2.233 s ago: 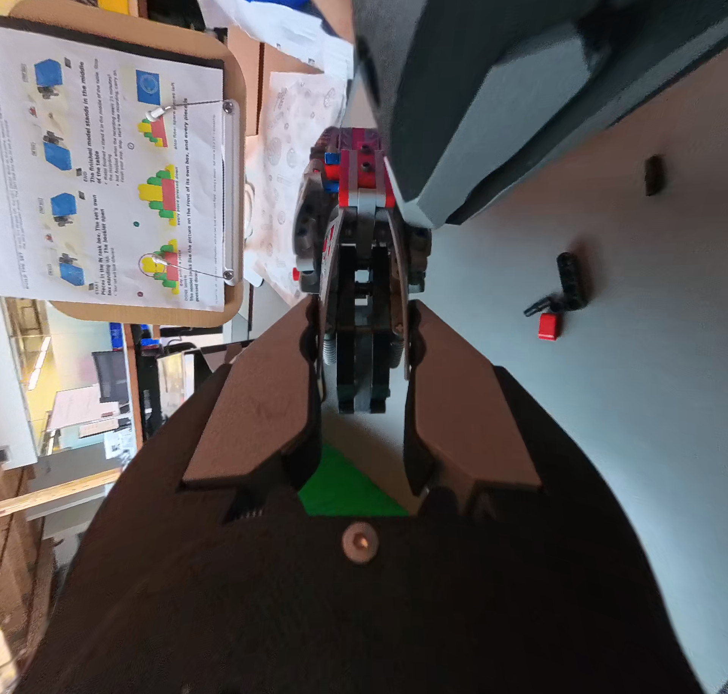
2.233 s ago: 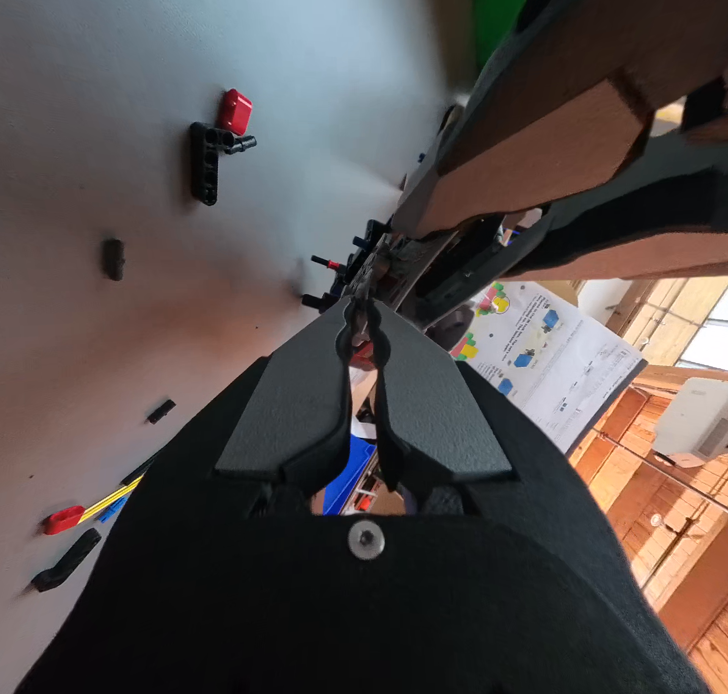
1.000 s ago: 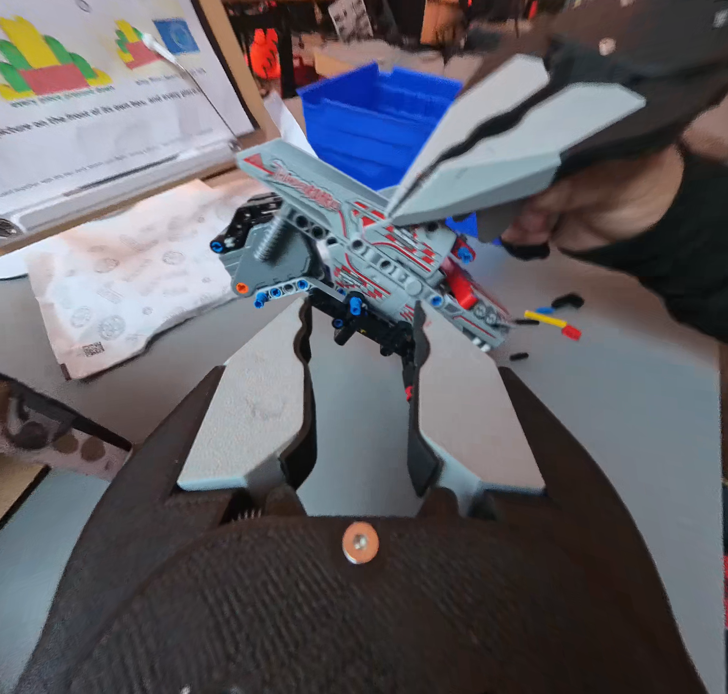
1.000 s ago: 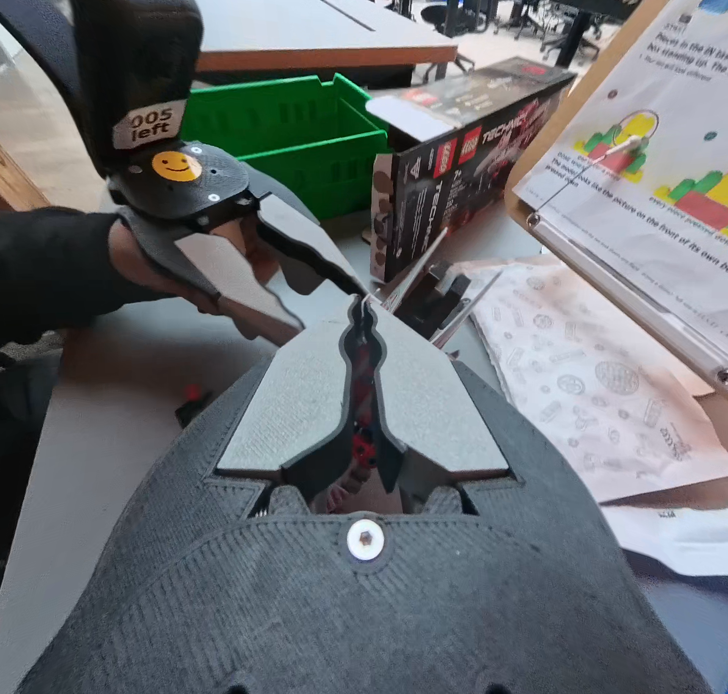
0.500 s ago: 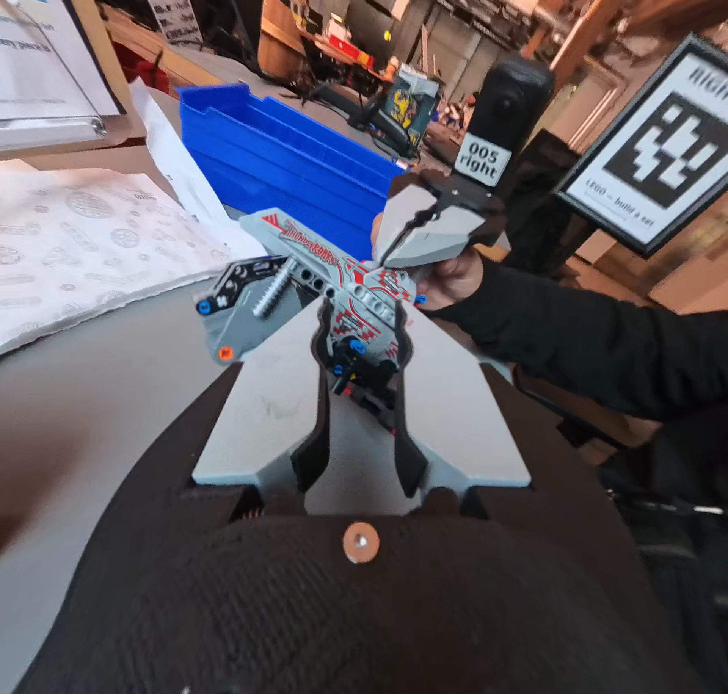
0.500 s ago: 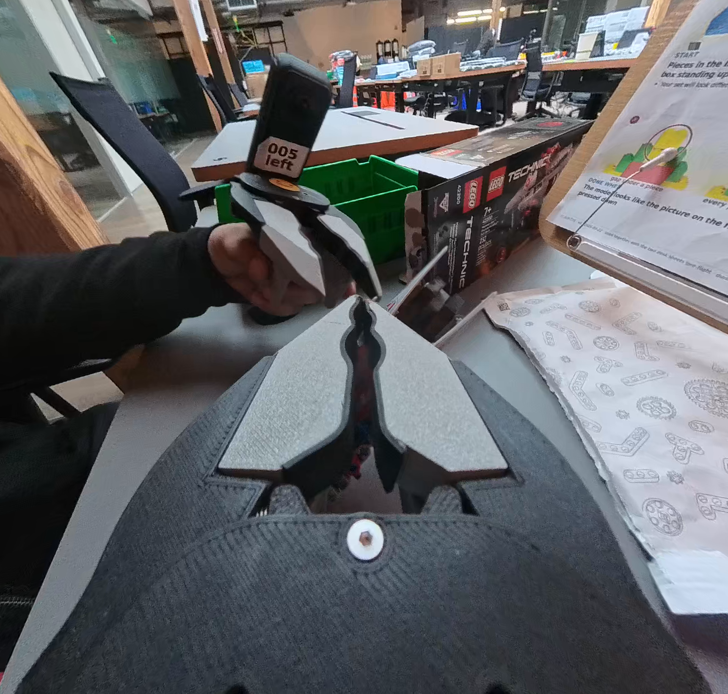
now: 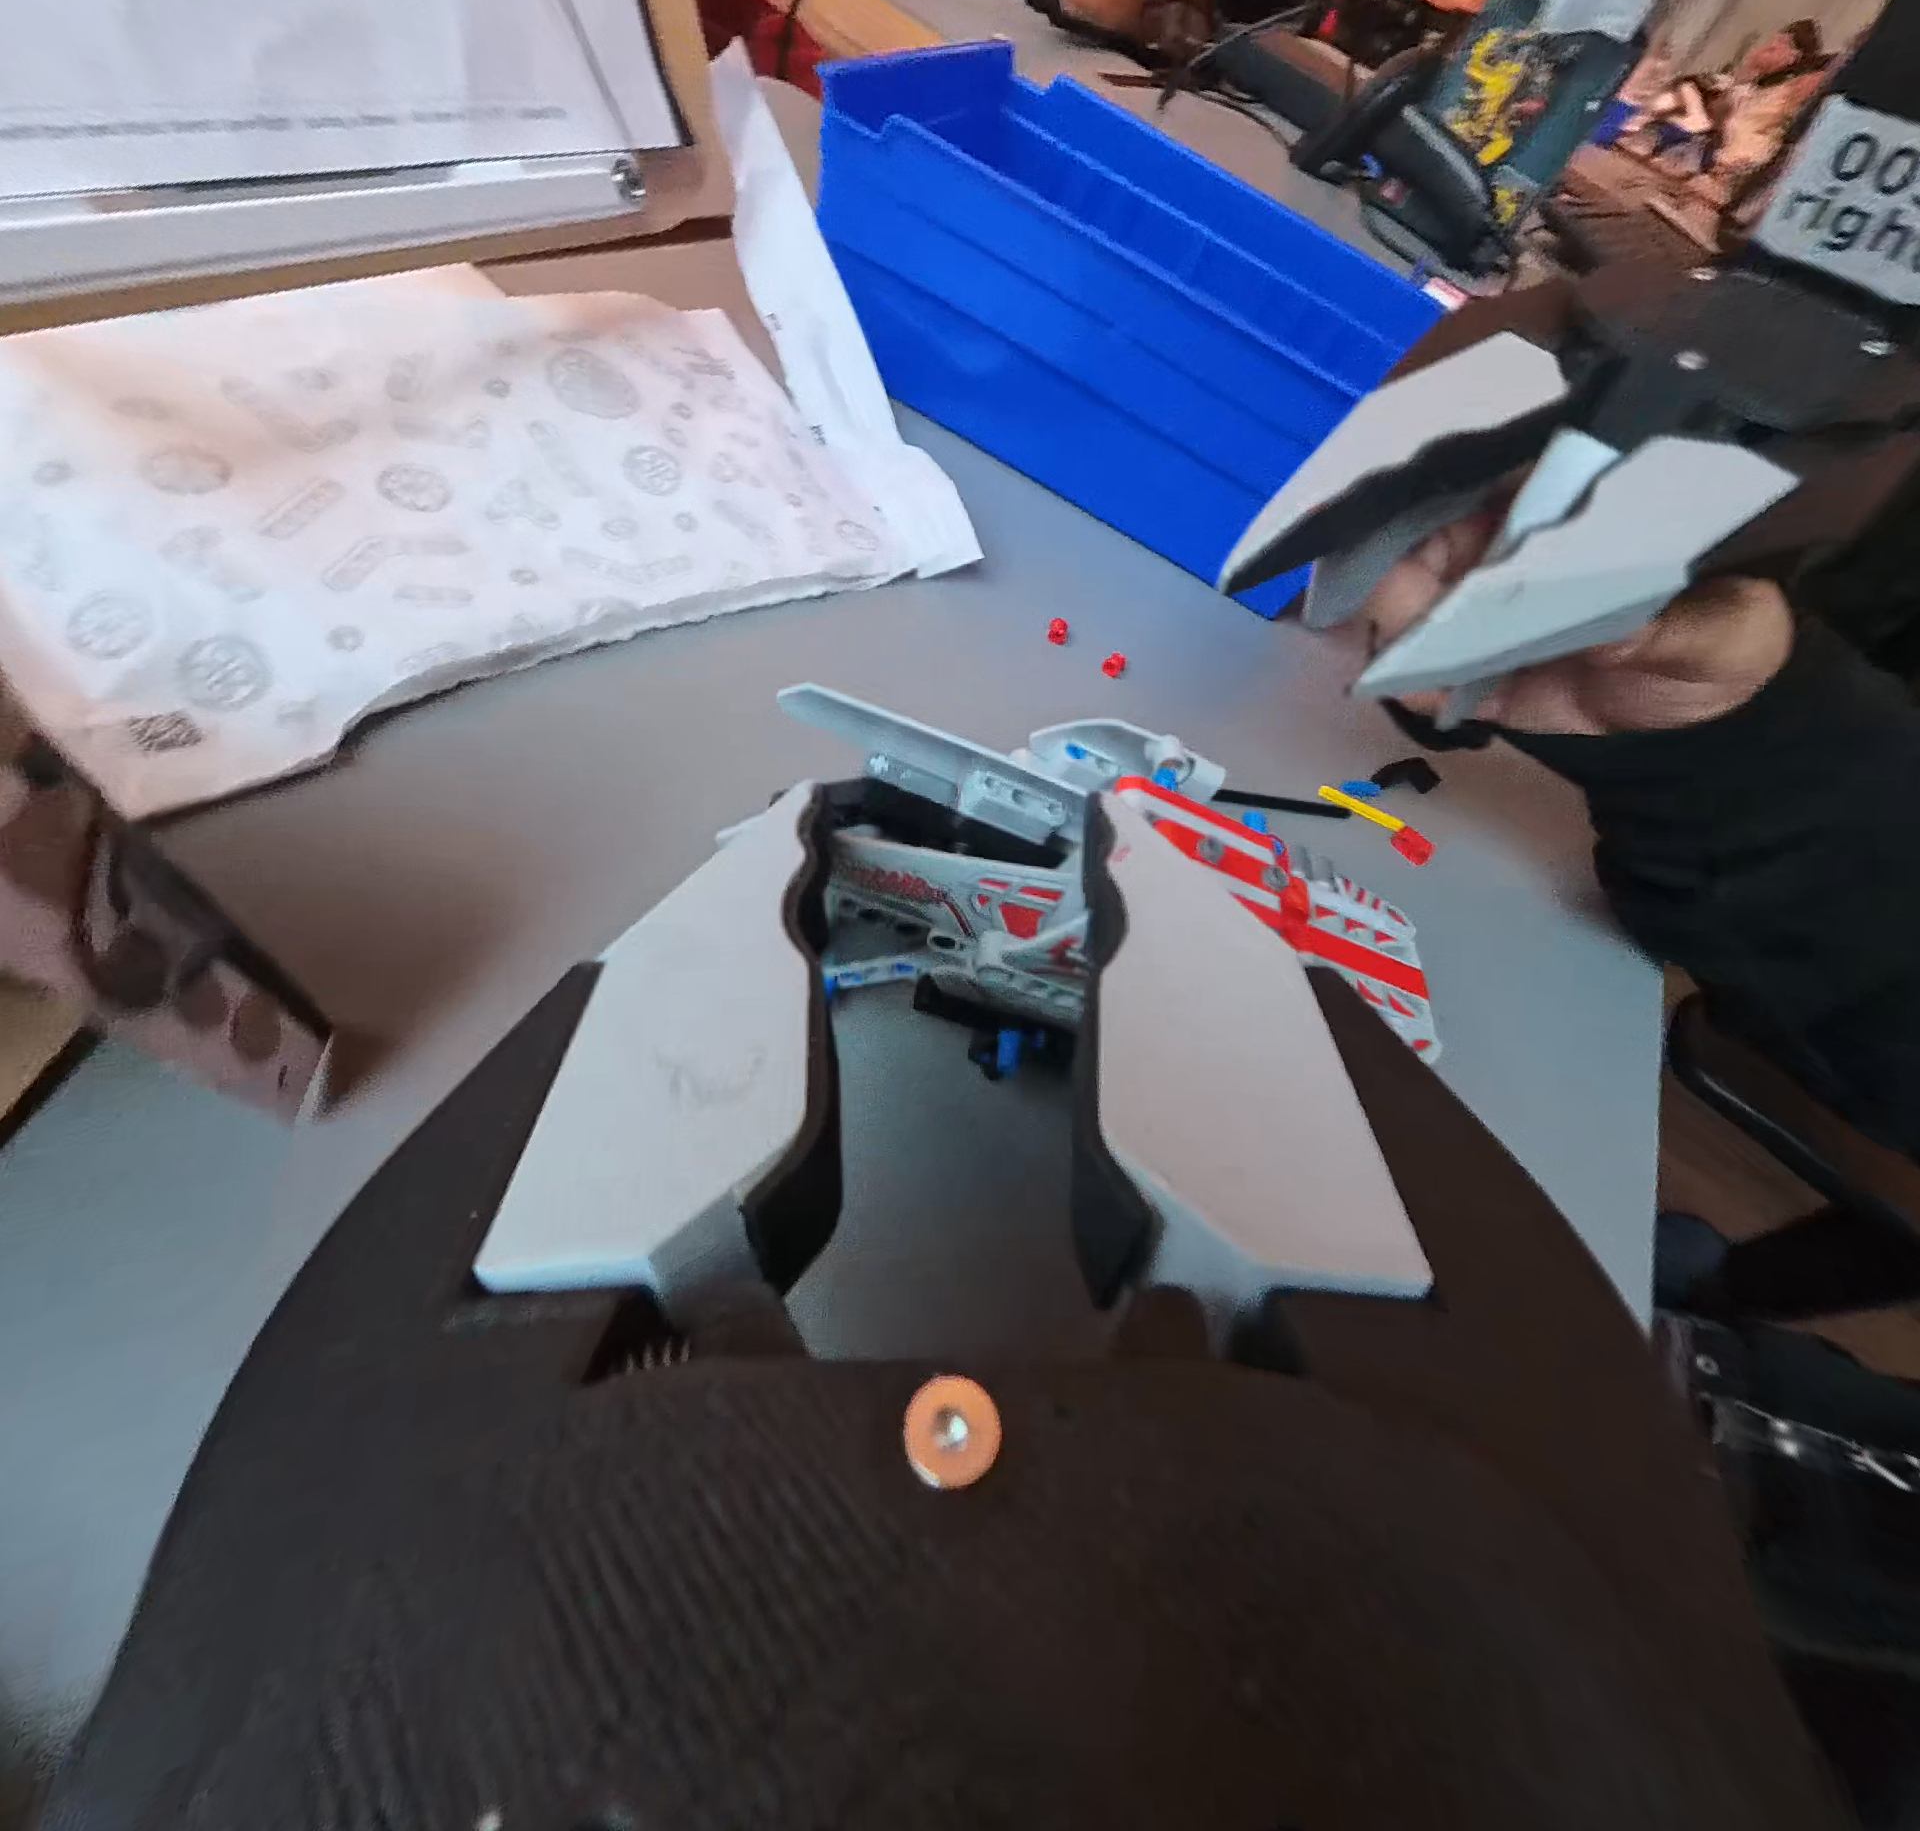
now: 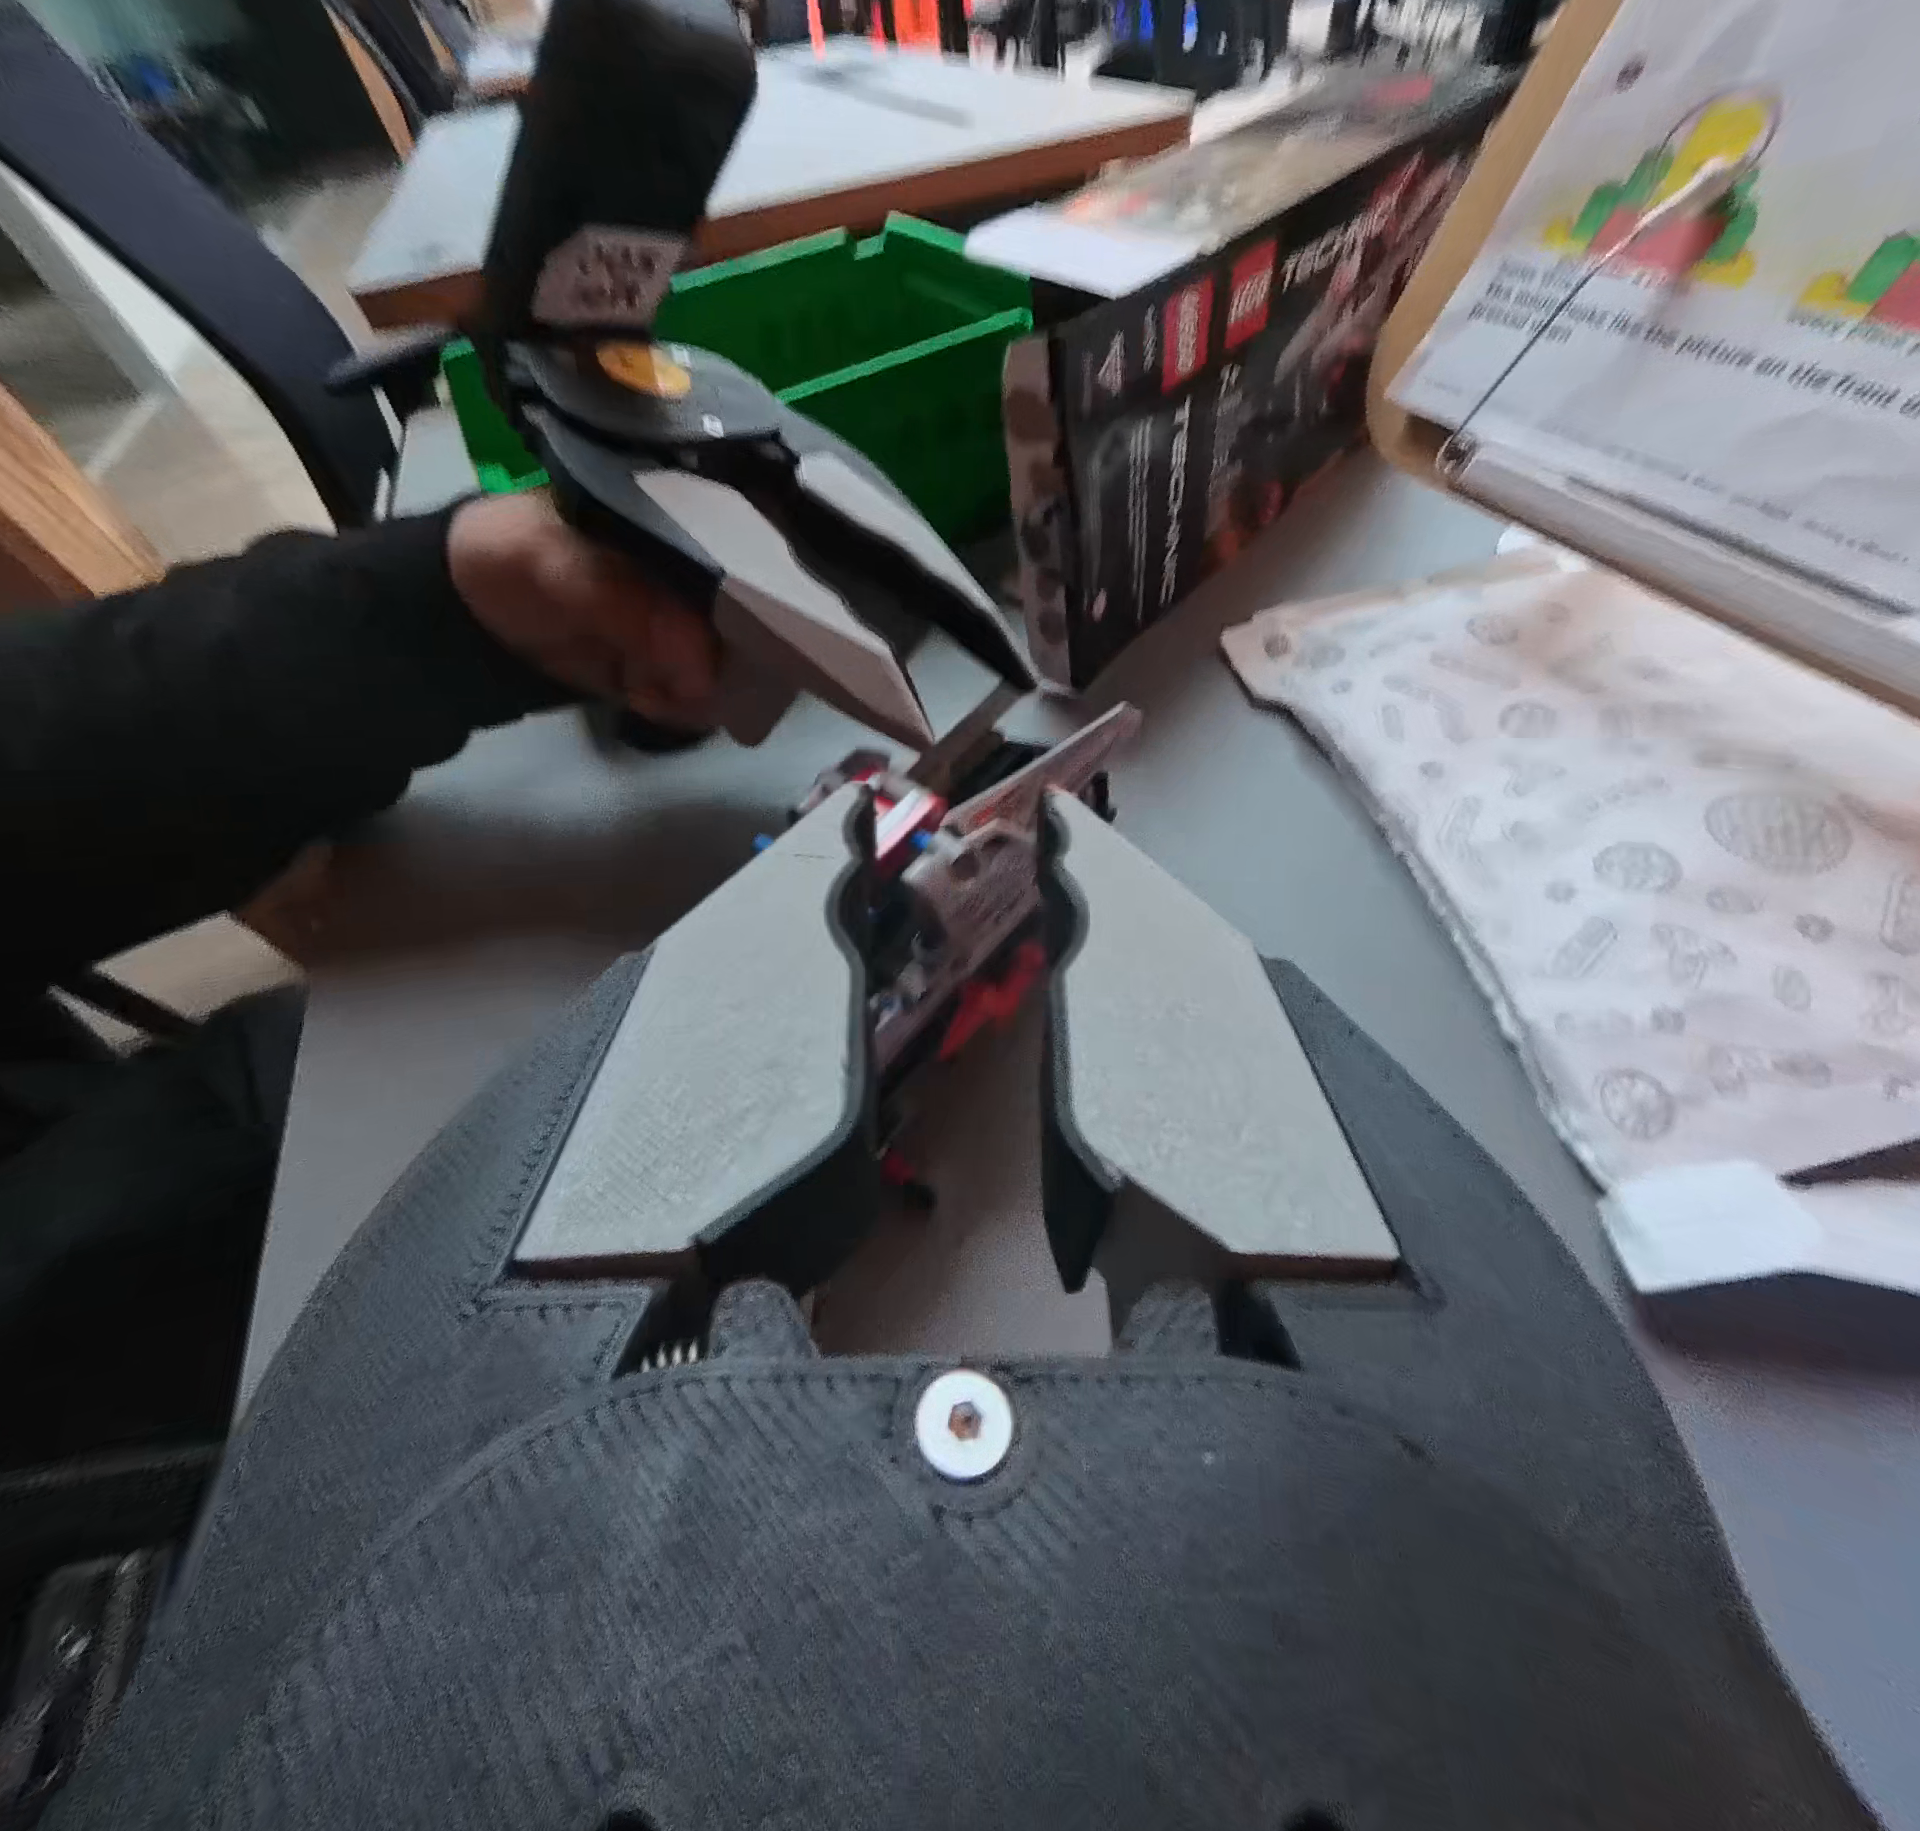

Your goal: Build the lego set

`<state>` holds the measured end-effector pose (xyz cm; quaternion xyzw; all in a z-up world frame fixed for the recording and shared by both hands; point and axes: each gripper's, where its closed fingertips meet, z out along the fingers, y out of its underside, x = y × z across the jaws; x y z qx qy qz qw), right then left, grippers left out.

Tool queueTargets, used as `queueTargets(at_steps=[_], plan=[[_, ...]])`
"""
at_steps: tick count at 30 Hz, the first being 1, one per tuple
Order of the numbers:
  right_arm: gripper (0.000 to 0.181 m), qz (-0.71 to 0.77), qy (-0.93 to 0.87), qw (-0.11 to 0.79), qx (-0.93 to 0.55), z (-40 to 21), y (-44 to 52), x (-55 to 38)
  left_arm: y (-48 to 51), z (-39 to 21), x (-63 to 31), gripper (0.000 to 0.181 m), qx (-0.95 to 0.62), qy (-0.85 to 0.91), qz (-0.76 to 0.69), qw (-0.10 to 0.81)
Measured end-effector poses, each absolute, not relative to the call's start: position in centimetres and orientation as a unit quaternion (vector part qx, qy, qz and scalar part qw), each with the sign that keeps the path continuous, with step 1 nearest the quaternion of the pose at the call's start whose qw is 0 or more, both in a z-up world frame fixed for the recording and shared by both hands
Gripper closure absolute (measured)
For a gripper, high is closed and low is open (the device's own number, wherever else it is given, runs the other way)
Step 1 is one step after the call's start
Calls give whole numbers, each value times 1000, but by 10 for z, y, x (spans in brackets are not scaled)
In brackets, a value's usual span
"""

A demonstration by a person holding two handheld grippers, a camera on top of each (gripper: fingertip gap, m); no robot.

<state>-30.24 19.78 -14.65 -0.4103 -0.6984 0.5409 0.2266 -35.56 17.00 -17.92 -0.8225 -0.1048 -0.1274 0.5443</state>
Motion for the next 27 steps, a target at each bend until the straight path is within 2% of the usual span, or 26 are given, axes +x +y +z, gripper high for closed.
queueTargets(at_steps=[3,7,10,13,15,17,19,23,27], plan=[[145,500,-715,217,-437,-162,194,-291,155,-177,-357,139,-813,-163,-124,546],[136,485,-712,172,-478,-176,195,-292,147,-183,-345,129,-804,-202,-177,531],[127,532,-674,85,-505,-173,192,-298,145,-189,-330,106,-790,-226,-254,510],[116,556,-637,-18,-534,-175,188,-305,146,-196,-326,106,-784,-237,-288,497],[109,552,-629,-78,-542,-183,181,-307,151,-204,-322,113,-787,-233,-302,485],[112,539,-631,-130,-542,-194,171,-305,157,-202,-316,121,-776,-222,-333,488],[119,541,-630,-139,-540,-197,166,-309,162,-200,-313,118,-772,-209,-346,491],[107,571,-625,-143,-513,-183,158,-313,173,-179,-316,122,-757,-192,-345,520],[106,589,-642,-94,-481,-171,159,-316,176,-166,-318,122,-789,-141,-292,522]])
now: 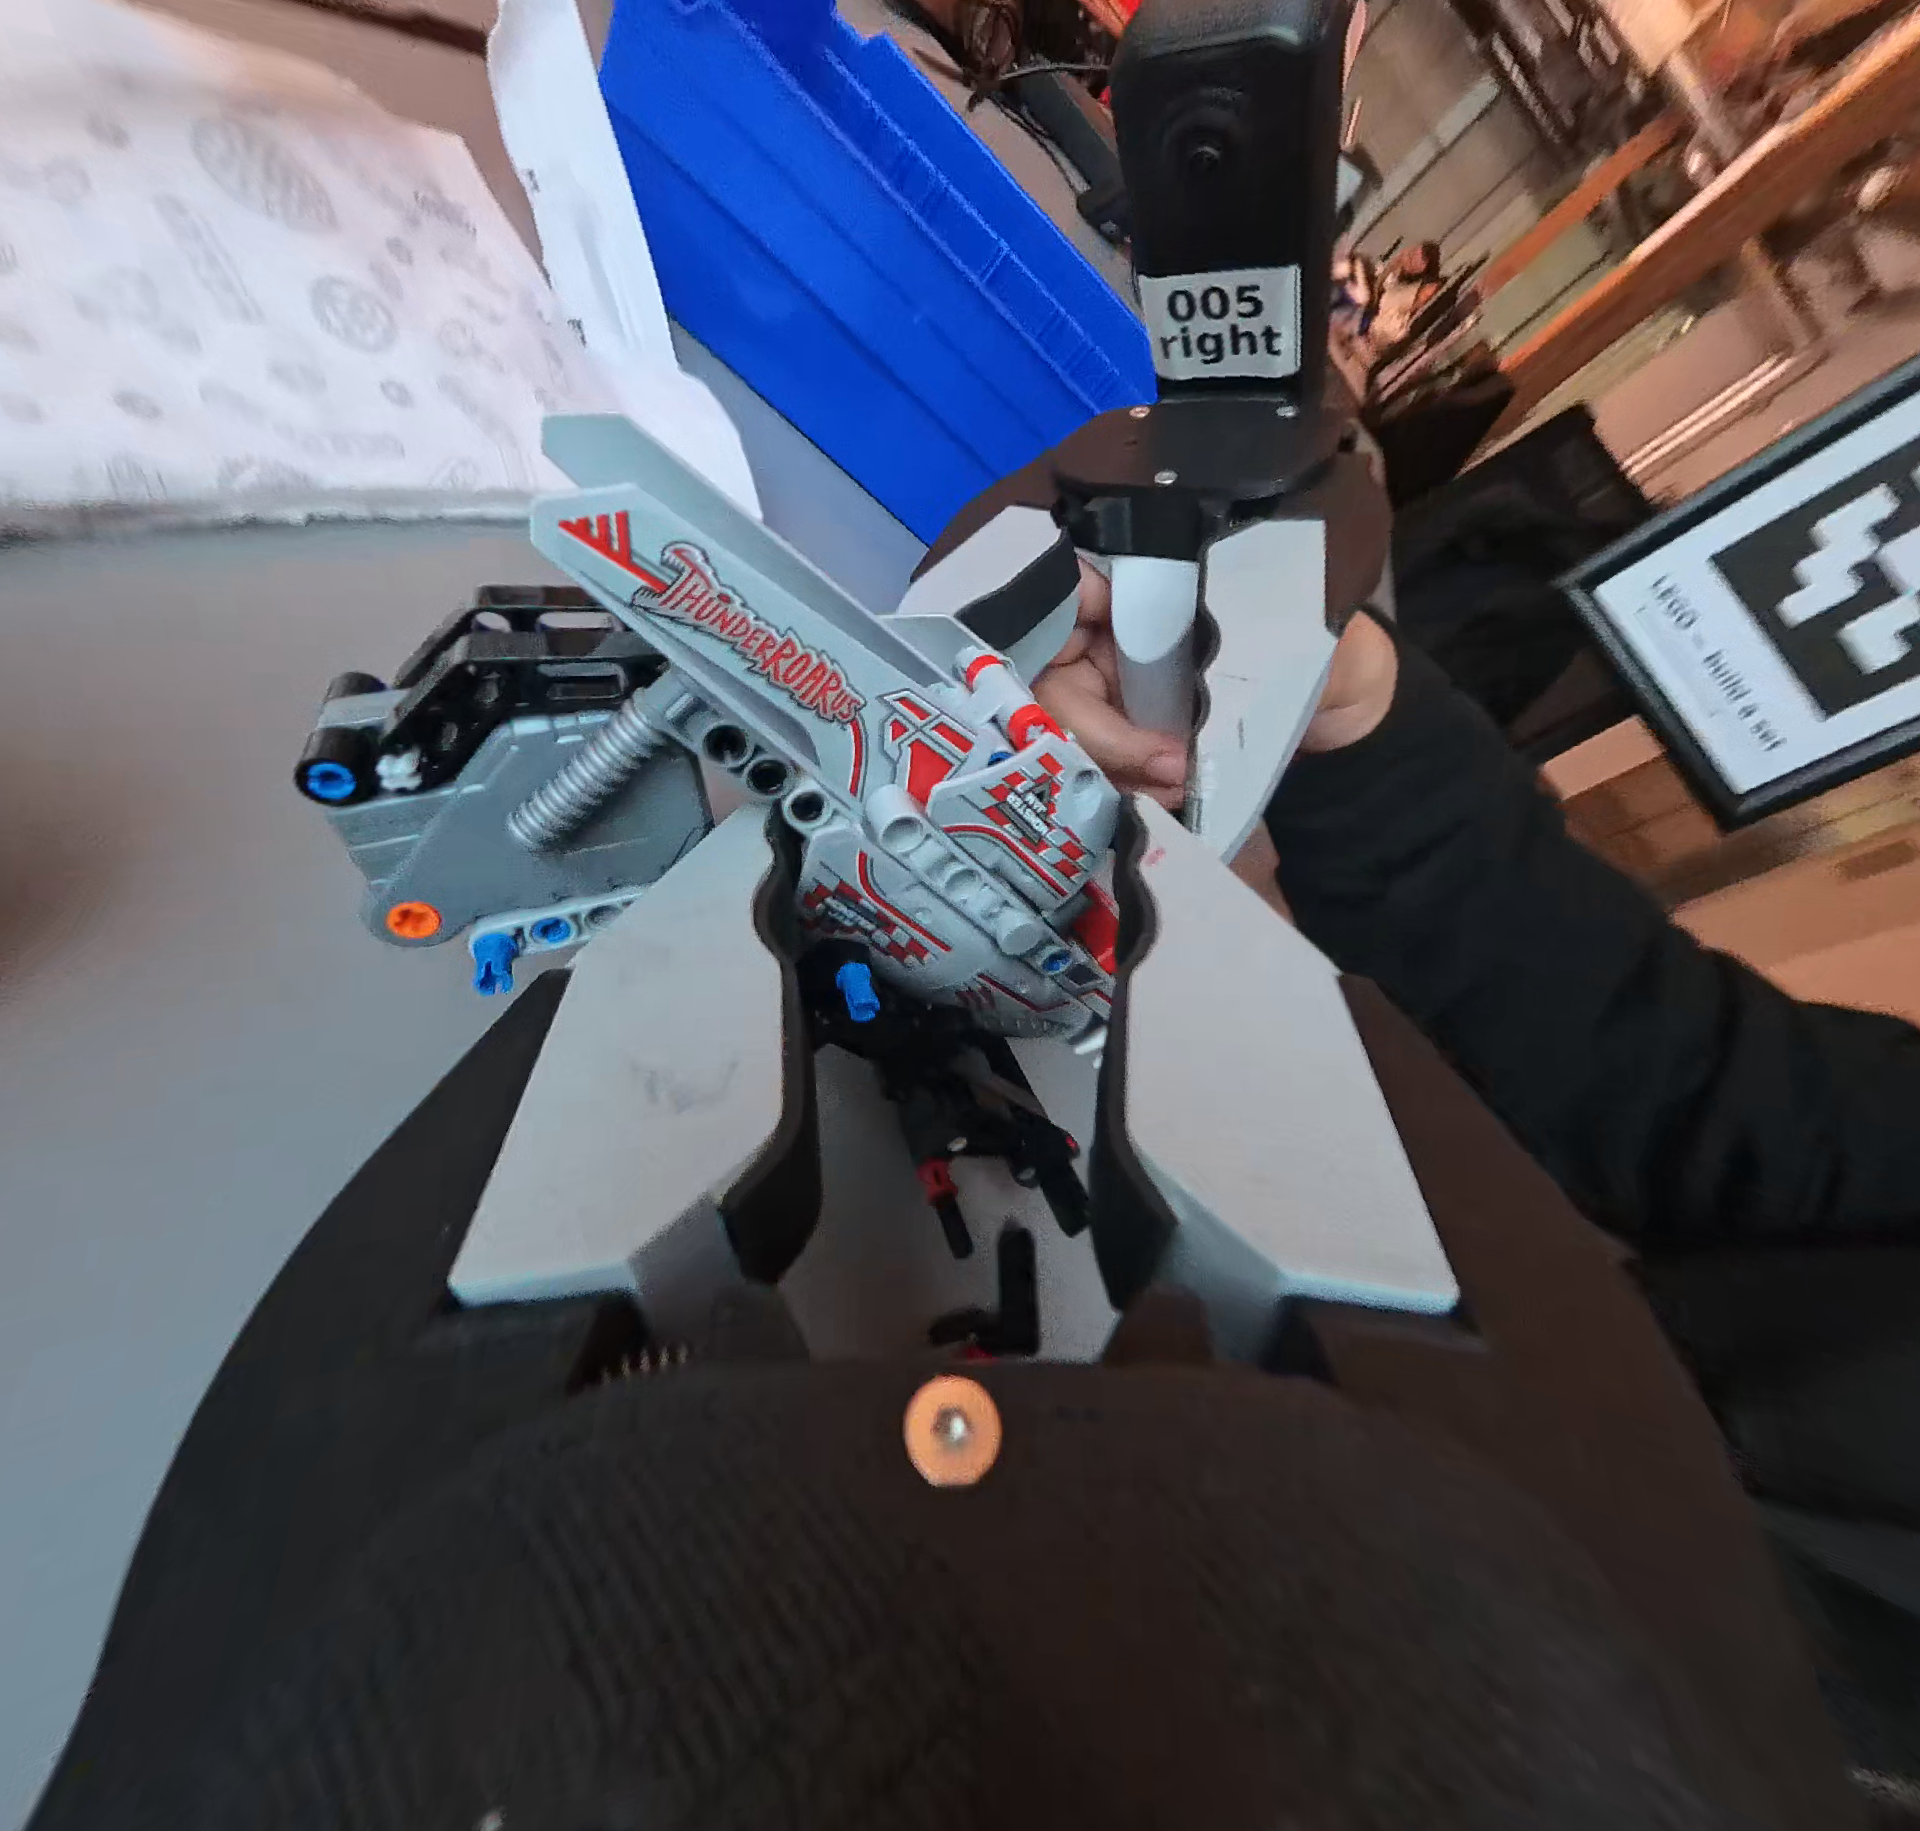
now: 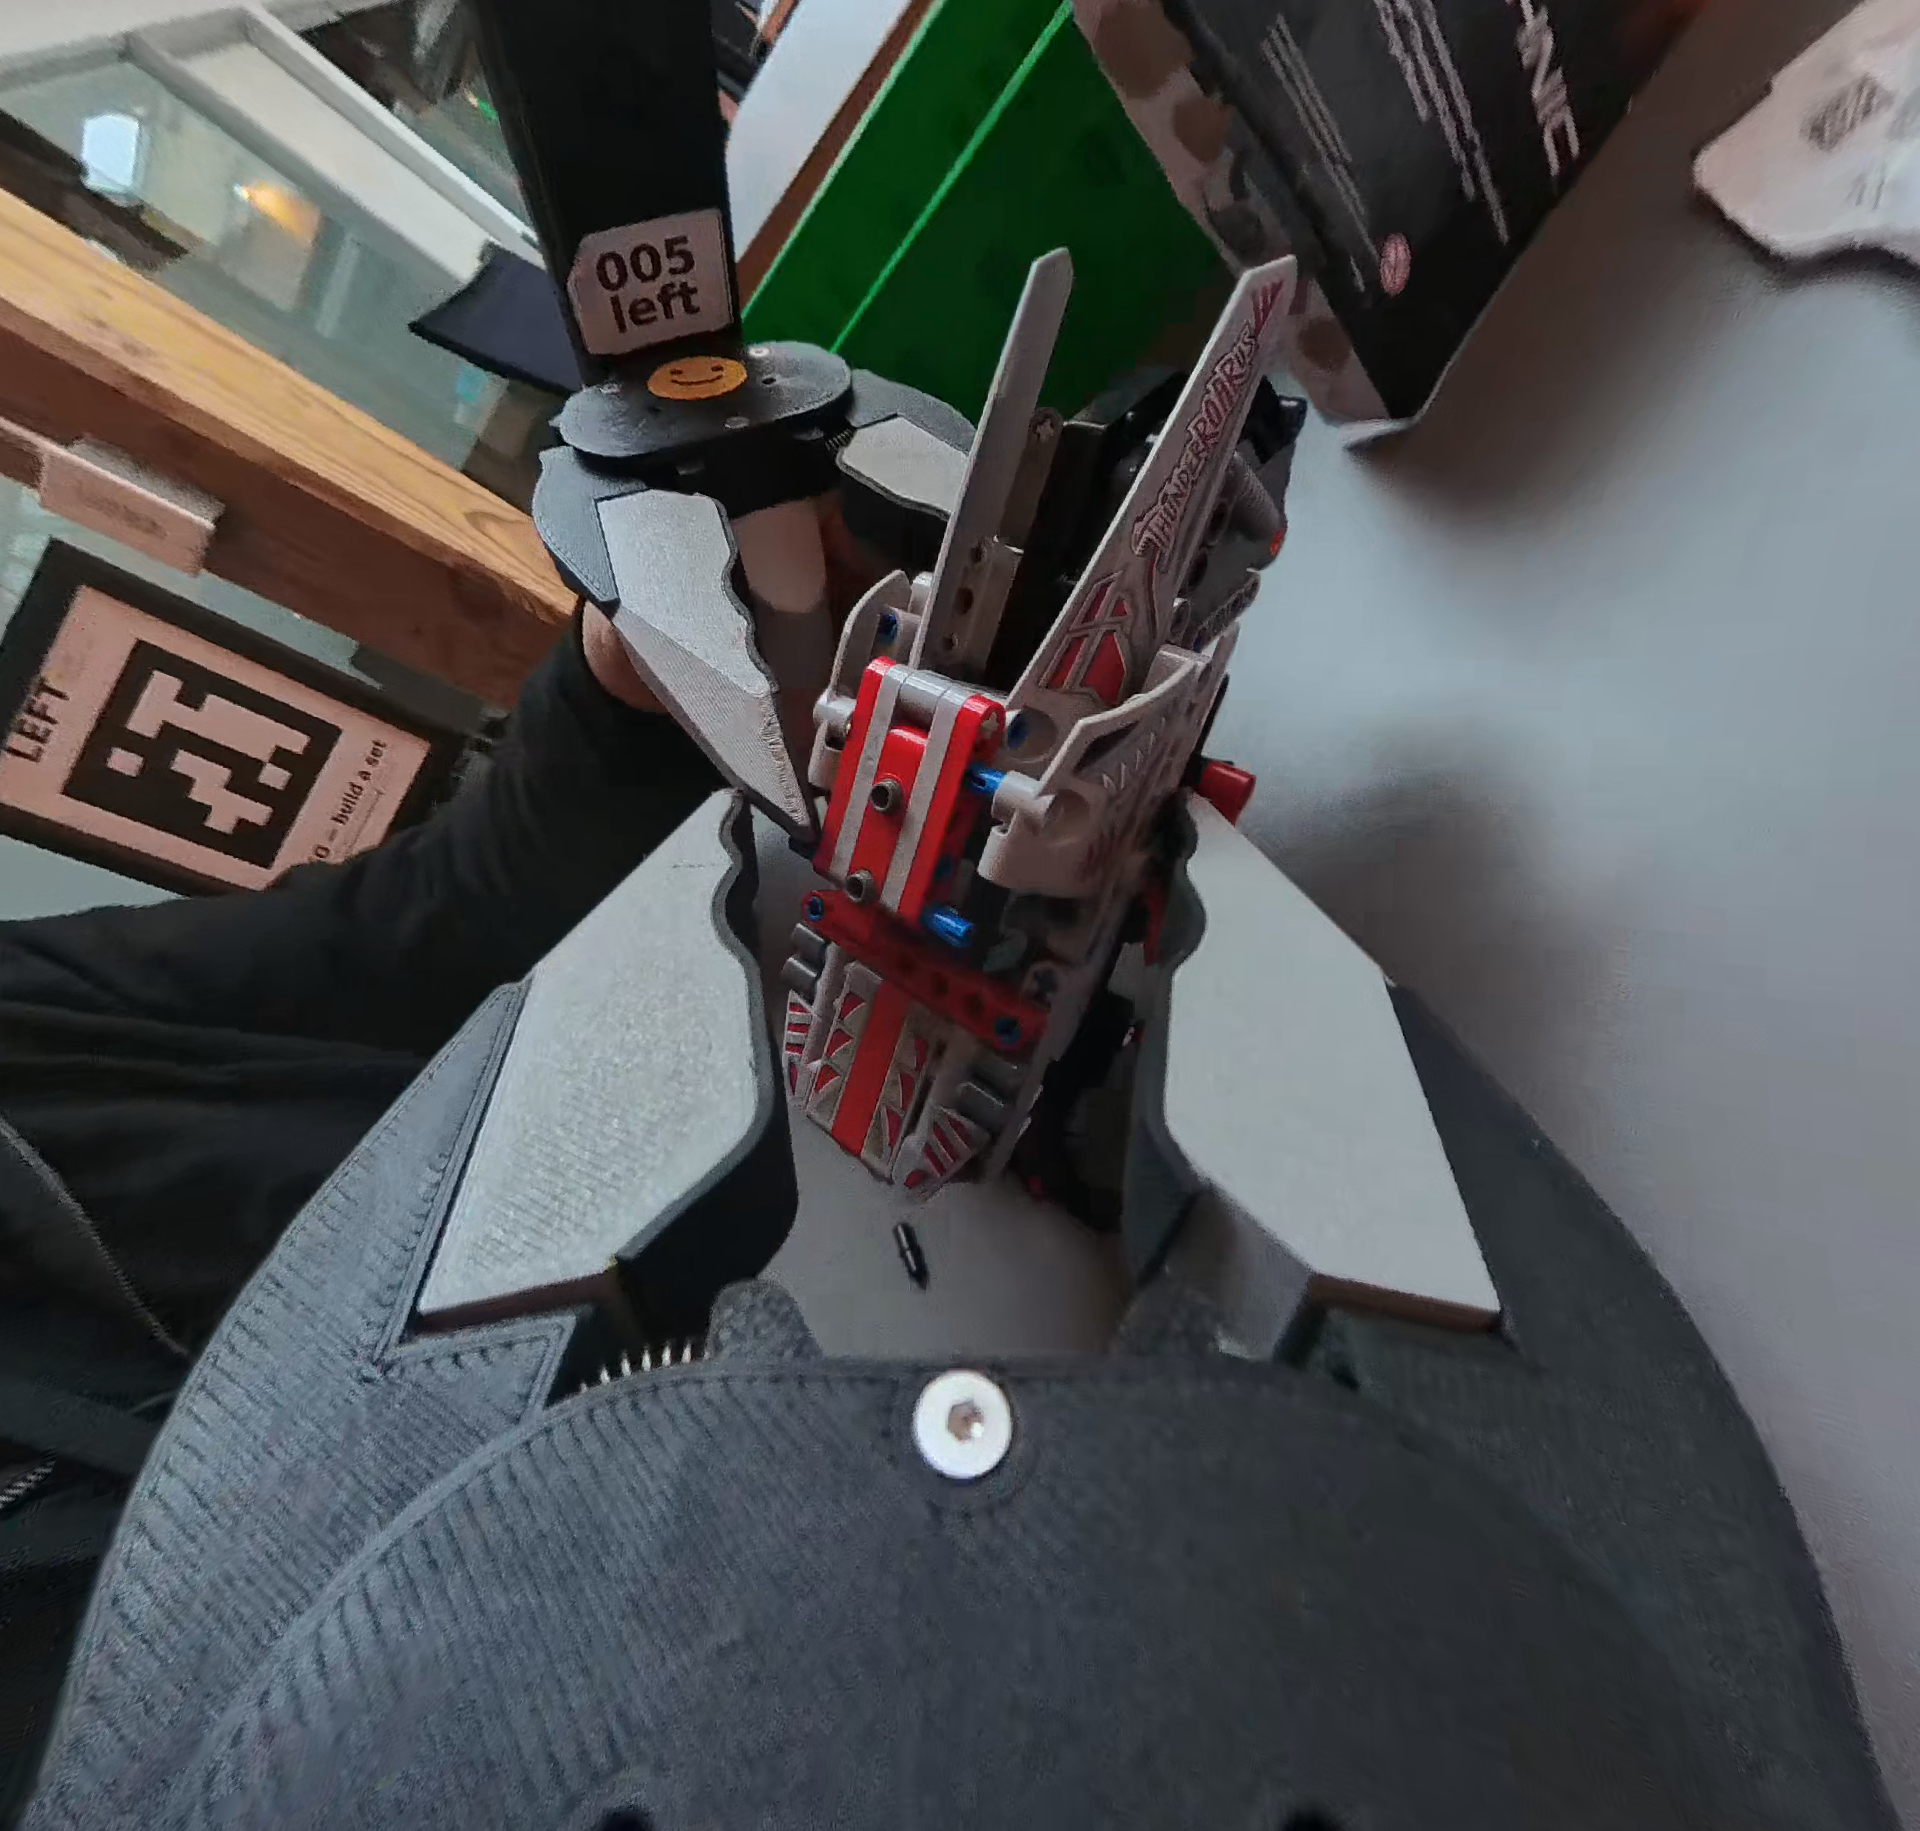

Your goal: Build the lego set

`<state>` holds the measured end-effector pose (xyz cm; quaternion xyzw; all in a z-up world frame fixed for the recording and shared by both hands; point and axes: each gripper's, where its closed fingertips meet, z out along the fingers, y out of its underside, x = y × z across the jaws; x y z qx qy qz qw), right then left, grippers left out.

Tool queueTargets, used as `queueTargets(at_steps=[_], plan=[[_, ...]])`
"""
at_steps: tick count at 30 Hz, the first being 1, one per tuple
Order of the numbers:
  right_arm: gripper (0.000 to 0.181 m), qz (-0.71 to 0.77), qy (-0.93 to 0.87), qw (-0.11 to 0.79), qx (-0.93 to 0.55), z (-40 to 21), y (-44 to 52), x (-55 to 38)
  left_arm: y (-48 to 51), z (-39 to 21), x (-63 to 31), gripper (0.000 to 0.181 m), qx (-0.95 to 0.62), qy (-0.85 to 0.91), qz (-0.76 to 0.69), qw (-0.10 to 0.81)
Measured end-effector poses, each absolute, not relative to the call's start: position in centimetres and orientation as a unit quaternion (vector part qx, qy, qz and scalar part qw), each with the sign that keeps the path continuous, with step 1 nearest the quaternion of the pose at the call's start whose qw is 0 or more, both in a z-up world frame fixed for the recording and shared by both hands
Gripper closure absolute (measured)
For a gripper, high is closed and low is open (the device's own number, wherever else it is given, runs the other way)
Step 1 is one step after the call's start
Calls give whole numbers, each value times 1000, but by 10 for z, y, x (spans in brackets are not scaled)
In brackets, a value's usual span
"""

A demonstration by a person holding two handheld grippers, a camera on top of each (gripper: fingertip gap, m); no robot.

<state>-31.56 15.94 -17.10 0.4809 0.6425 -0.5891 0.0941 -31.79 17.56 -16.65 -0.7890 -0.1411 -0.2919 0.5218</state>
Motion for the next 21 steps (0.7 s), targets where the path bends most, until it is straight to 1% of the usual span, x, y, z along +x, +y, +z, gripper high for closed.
queueTargets(at_steps=[4,7,9,11,15,18,21], plan=[[106,-629,660,-1,411,-150,159,-315,175,-143,-315,122,-819,-30,-175,545],[108,-618,678,-23,397,-152,157,-308,173,-140,-310,123,-839,49,-79,536],[108,-600,689,-32,405,-163,160,-306,173,-149,-311,122,-854,57,-39,515],[111,-612,670,-37,419,-163,164,-308,177,-149,-314,122,-848,11,-67,526],[111,-633,632,-50,445,-161,178,-309,182,-159,-328,123,-816,-99,-150,549],[113,-630,620,-89,460,-162,192,-304,180,-166,-340,122,-786,-164,-184,567],[113,-595,642,-134,464,-172,197,-298,177,-173,-345,122,-765,-203,-211,574]])
